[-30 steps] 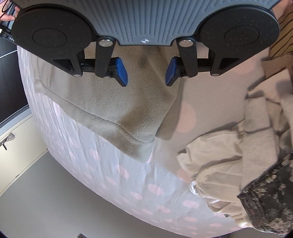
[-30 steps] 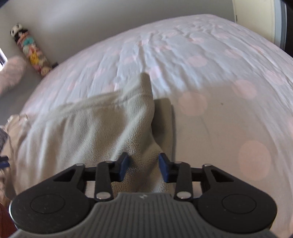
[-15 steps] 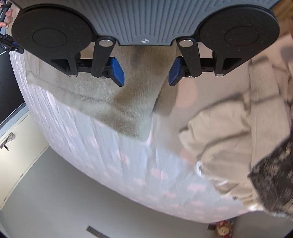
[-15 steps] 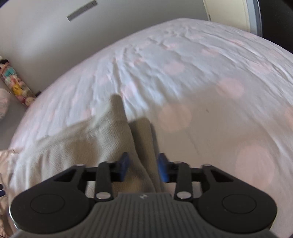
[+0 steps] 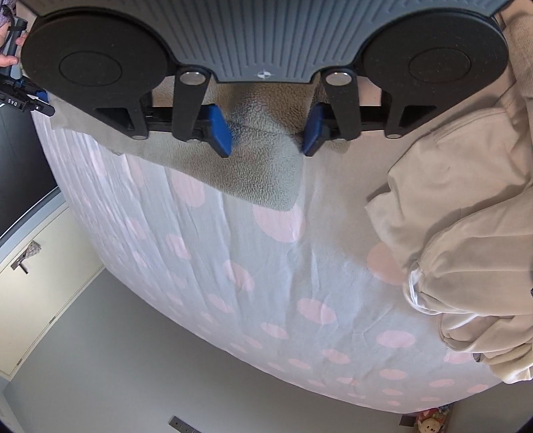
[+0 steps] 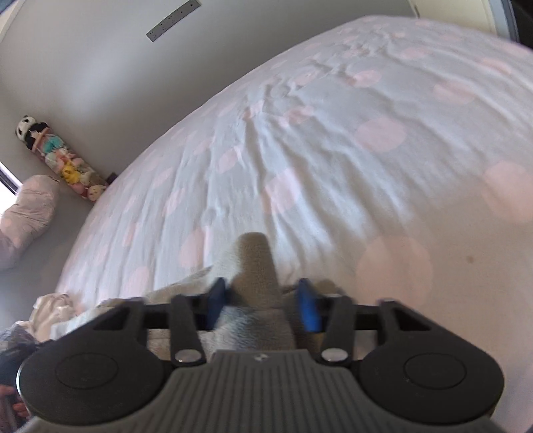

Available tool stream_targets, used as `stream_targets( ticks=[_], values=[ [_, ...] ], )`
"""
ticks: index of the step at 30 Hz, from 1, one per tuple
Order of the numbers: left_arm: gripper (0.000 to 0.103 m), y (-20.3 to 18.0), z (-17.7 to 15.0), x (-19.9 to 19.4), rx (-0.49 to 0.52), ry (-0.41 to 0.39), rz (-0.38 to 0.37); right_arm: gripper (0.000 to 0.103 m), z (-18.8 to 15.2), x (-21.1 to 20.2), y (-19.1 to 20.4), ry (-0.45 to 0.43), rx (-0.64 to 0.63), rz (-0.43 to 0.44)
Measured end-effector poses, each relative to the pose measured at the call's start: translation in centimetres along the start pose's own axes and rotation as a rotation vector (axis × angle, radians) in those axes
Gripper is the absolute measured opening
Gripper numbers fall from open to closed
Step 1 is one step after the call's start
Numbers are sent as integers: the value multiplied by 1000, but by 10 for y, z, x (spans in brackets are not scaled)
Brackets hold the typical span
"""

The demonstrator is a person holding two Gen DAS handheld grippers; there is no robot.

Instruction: Fold clothes

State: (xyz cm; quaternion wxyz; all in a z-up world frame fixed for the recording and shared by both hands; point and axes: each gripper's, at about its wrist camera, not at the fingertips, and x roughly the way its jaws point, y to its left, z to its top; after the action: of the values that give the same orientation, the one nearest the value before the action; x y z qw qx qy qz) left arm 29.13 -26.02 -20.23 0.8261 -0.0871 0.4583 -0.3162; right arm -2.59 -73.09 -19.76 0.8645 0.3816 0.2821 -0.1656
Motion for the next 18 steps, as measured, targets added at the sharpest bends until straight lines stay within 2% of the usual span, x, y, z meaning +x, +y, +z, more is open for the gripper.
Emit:
stream_targets(
  ticks=[1, 4, 10, 13, 18],
  values=[
    [27, 0, -1, 0, 0, -2, -9, 31, -1, 0, 1, -3, -5, 1],
    [16, -2, -3, -5, 14, -22, -14, 21, -4, -5, 7, -32, -42, -5],
    [13, -14, 14, -17, 31, -83, 14, 17, 13, -34, 45, -173, -140, -11],
    [12, -21, 24, -20, 42, -105, 36, 17, 19, -18, 56, -144, -185, -75],
    [13, 0, 13, 10, 9, -38, 94, 17, 9, 18, 40, -78, -170, -164]
  ],
)
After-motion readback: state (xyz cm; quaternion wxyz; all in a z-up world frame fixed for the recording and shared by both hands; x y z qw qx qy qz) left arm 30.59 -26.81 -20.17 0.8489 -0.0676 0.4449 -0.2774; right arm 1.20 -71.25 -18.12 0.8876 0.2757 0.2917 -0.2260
